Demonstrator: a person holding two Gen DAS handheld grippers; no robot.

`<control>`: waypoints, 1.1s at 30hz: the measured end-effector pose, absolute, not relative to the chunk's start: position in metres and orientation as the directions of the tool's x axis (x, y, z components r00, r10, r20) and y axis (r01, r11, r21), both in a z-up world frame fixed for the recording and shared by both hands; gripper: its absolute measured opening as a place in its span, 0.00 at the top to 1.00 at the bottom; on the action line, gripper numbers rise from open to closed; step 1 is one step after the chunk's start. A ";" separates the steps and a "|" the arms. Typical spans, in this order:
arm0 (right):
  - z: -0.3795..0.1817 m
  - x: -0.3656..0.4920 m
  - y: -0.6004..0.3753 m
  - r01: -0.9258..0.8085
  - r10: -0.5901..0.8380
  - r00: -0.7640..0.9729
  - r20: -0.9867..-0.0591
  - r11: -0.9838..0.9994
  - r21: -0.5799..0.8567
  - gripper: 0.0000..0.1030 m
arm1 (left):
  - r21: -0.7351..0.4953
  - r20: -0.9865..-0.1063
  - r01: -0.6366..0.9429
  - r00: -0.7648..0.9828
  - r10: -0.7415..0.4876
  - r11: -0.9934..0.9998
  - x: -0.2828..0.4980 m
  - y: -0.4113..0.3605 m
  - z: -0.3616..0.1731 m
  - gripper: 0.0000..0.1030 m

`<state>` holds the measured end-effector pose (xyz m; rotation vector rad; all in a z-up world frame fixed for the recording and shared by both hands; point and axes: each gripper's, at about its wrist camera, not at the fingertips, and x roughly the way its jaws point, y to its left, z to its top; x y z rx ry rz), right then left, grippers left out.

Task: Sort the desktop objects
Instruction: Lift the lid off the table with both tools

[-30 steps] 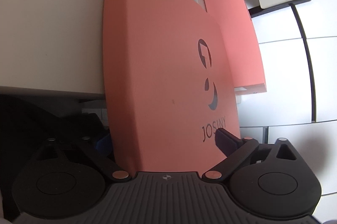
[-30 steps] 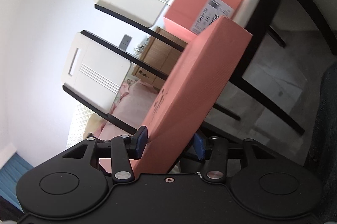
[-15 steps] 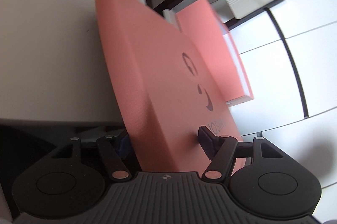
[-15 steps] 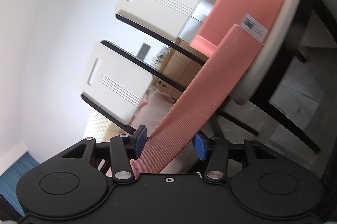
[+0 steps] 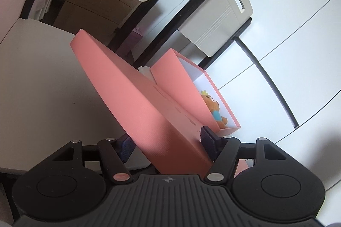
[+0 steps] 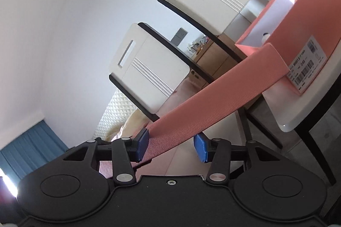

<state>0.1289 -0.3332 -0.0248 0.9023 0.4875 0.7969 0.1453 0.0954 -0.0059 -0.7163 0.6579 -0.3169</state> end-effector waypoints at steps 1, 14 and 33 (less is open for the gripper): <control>-0.029 0.133 -0.333 -0.382 0.786 0.616 -0.050 0.354 0.854 0.54 | -0.696 -0.449 0.034 0.759 -0.472 0.717 0.143 0.096 -0.007 0.32; -0.100 0.176 -0.345 -0.139 0.785 0.618 -0.041 0.161 0.977 0.29 | -0.740 -0.486 -0.029 0.713 -0.505 0.672 0.141 0.105 -0.044 0.39; -0.095 0.200 -0.343 -0.073 0.729 0.643 -0.236 0.364 0.928 0.52 | -0.825 -0.484 -0.110 0.644 -0.592 0.554 0.156 0.127 -0.084 0.43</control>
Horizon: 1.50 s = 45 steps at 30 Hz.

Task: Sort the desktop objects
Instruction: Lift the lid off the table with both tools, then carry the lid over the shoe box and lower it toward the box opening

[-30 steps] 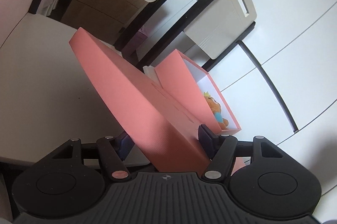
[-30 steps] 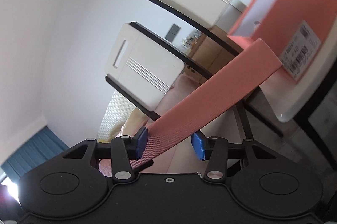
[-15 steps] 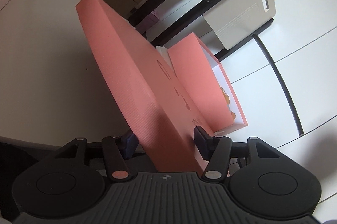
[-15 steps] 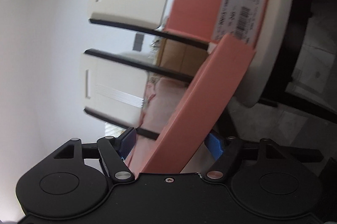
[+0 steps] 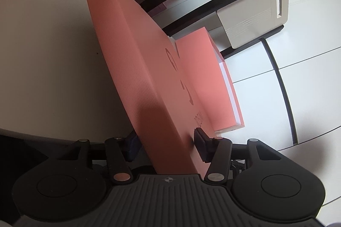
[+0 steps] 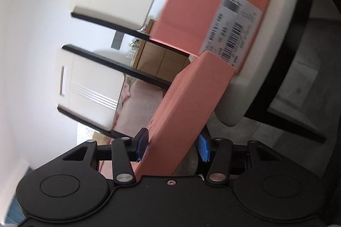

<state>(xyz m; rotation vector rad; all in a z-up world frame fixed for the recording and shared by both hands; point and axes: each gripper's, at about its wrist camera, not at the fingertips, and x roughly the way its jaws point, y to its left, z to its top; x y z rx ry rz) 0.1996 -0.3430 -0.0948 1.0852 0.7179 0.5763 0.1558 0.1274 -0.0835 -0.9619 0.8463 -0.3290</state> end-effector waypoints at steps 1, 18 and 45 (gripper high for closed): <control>-0.091 0.198 -0.343 -0.095 0.736 0.637 -0.229 0.370 0.924 0.52 | -0.823 -0.492 -0.116 0.636 -0.594 0.557 0.157 0.127 -0.085 0.42; -0.118 0.214 -0.316 -0.031 0.698 0.639 -0.324 0.444 0.895 0.40 | -0.834 -0.533 -0.204 0.541 -0.650 0.513 0.161 0.127 -0.106 0.47; -0.028 0.216 -0.344 -0.393 0.787 0.616 -0.026 0.336 0.856 0.43 | -0.713 -0.353 0.071 0.824 -0.444 0.697 0.115 0.120 0.000 0.43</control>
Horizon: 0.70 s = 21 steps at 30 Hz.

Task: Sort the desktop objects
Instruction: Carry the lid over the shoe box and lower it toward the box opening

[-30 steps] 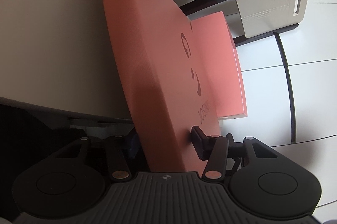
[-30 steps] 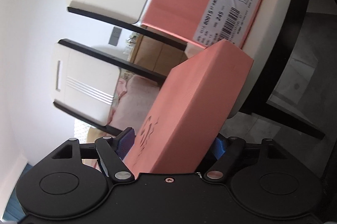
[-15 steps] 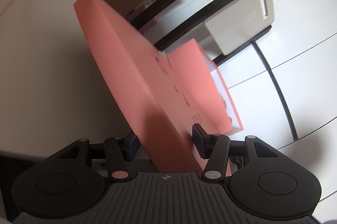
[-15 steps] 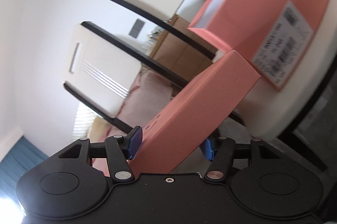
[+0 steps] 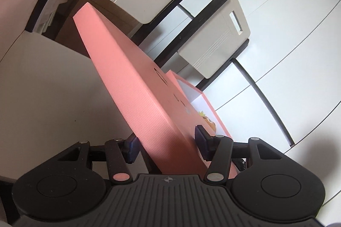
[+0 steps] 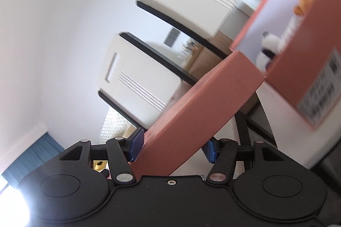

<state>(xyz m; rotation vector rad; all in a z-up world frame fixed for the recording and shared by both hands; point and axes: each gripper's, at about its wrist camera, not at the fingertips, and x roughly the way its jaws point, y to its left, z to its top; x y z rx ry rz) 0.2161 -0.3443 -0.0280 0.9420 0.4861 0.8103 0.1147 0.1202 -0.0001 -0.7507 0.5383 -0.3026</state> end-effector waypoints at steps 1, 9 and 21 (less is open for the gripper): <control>-0.023 0.217 -0.349 -0.406 0.783 0.621 -0.017 0.340 0.848 0.43 | -0.717 -0.339 0.080 0.828 -0.447 0.692 0.119 0.115 0.003 0.43; -0.002 0.236 -0.413 -0.418 0.720 0.694 0.018 0.383 0.824 0.43 | -0.747 -0.284 0.124 0.829 -0.482 0.653 0.154 0.063 0.011 0.42; -0.011 0.267 -0.536 -0.364 0.551 0.834 0.024 0.517 0.775 0.43 | -0.773 -0.168 0.287 0.767 -0.619 0.566 0.264 -0.066 -0.025 0.42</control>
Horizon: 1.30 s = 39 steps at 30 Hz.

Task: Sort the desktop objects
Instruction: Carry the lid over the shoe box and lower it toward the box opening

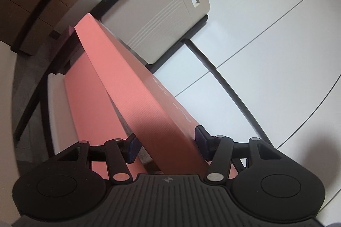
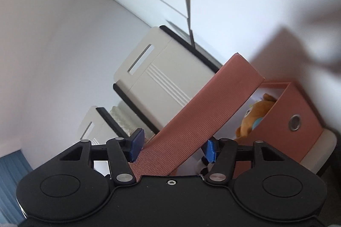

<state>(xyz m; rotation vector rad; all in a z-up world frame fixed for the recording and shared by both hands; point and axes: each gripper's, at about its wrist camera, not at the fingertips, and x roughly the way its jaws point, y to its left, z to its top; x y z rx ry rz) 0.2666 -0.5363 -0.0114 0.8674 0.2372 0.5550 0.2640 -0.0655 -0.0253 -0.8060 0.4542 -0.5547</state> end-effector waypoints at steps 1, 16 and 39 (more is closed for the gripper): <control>-0.016 0.269 -0.542 -0.353 0.540 0.841 0.020 0.520 0.778 0.43 | -0.770 -0.166 0.296 0.763 -0.625 0.566 0.273 -0.075 -0.030 0.42; -0.053 0.315 -0.560 -0.341 0.526 0.850 0.032 0.502 0.795 0.43 | -0.688 -0.174 0.338 0.782 -0.599 0.642 0.333 -0.121 -0.042 0.41; -0.048 0.262 -0.489 -0.376 0.674 0.739 0.004 0.407 0.832 0.51 | -0.656 -0.306 0.136 0.851 -0.426 0.743 0.357 -0.128 -0.042 0.32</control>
